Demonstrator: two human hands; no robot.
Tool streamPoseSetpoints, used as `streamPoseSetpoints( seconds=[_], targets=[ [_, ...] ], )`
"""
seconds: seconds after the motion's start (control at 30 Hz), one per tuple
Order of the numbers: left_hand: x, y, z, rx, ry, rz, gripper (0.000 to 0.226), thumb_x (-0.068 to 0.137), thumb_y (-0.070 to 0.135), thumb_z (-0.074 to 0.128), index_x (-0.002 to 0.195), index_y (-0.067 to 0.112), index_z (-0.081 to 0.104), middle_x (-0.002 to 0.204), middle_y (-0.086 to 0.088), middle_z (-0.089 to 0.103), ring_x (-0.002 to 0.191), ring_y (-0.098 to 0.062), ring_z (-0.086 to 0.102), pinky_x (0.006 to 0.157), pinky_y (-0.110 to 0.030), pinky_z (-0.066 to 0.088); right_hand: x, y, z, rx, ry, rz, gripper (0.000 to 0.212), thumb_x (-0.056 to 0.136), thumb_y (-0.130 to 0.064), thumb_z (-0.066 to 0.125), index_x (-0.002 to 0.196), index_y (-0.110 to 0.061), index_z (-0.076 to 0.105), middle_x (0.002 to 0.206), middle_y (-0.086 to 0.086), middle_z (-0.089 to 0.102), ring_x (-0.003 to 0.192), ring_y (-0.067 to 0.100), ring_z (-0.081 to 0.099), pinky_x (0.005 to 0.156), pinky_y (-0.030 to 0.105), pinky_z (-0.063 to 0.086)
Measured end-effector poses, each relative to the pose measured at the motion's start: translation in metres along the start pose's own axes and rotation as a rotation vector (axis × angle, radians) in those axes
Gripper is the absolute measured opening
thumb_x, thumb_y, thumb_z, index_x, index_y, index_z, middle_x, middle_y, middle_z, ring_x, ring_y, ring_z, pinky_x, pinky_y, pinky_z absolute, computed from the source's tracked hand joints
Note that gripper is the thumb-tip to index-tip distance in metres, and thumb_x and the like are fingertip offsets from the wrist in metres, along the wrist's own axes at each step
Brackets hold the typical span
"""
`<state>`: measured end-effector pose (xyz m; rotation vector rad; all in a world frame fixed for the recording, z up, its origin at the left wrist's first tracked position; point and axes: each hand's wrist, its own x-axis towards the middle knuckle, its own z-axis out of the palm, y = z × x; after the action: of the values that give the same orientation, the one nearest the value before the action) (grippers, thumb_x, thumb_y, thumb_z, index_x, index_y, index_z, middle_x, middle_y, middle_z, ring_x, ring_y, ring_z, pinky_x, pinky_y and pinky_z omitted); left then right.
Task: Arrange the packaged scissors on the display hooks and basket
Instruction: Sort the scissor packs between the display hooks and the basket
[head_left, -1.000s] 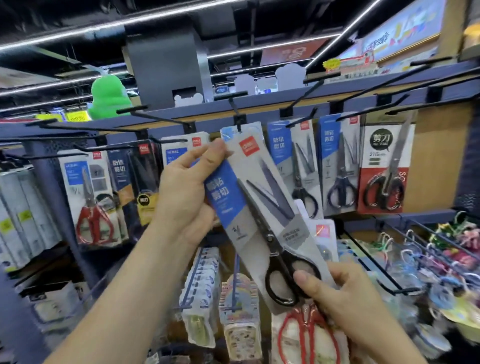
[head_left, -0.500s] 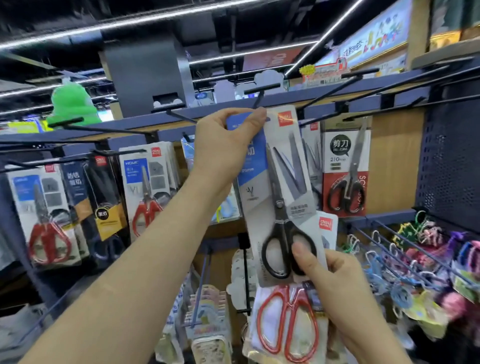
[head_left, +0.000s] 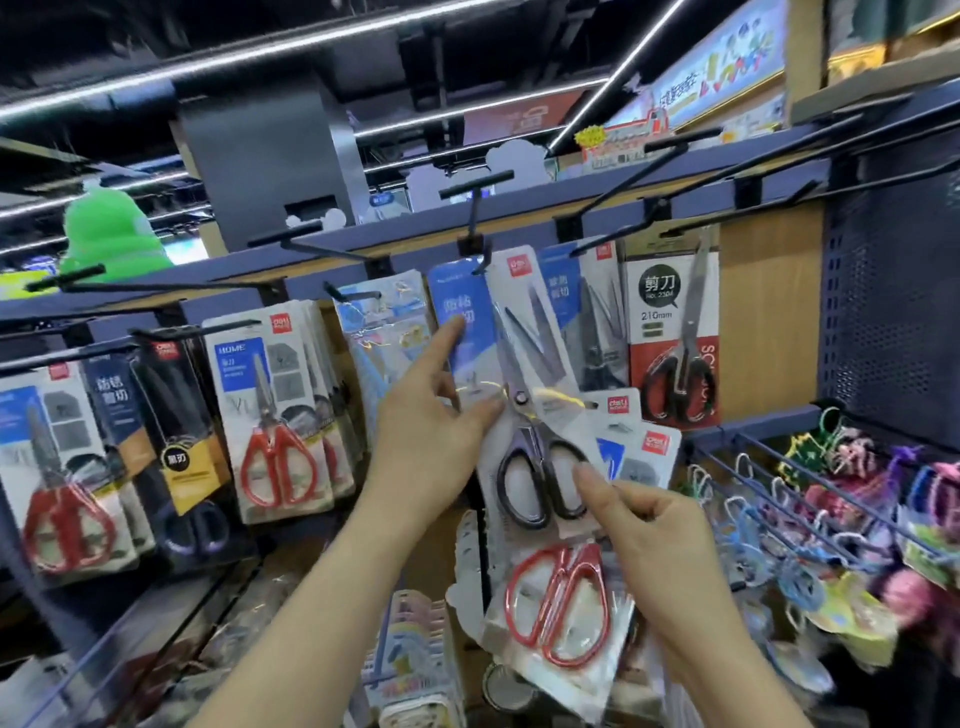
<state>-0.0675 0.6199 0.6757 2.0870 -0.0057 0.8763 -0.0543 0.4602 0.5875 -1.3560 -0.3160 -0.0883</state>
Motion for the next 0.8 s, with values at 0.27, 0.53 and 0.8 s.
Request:
streamPoseSetpoints(
  seconds=[0.27,0.53,0.8],
  targets=[
    [0.048,-0.028,0.021,0.406,-0.048,-0.034,0.078,0.095,0.014,0.062,0.155,0.030,0.016,0.141,-0.011,0.054,0.109,-0.032,0.058,0.091,-0.040,0.047,0.014,0.001,-0.055,-0.082,0.170,-0.117,0.045,0.088,-0.004,0.069,0.107,-0.045,0.065,0.115,-0.025,0.064,0.105,0.008,0.065,0.090,0.047,0.057],
    [0.049,-0.032,0.030,0.730,-0.015,0.038,0.077,0.097,0.027,0.057,0.157,0.024,0.008,0.120,-0.018,0.060,0.102,-0.038,0.058,0.075,-0.040,0.043,0.009,-0.004,-0.058,0.066,0.040,-0.180,0.086,0.087,-0.004,0.069,0.134,-0.065,0.032,0.131,-0.009,0.064,0.105,0.013,0.070,0.079,0.035,0.060],
    [-0.007,0.003,0.038,0.292,-0.025,0.326,0.032,0.095,0.039,0.058,0.124,0.027,0.062,0.095,0.005,0.063,0.081,-0.010,0.059,0.072,-0.031,0.051,0.009,-0.005,-0.046,0.092,0.015,-0.185,0.082,0.082,-0.013,0.075,0.135,-0.060,0.034,0.126,-0.011,0.068,0.108,0.009,0.069,0.086,0.034,0.060]
  ],
)
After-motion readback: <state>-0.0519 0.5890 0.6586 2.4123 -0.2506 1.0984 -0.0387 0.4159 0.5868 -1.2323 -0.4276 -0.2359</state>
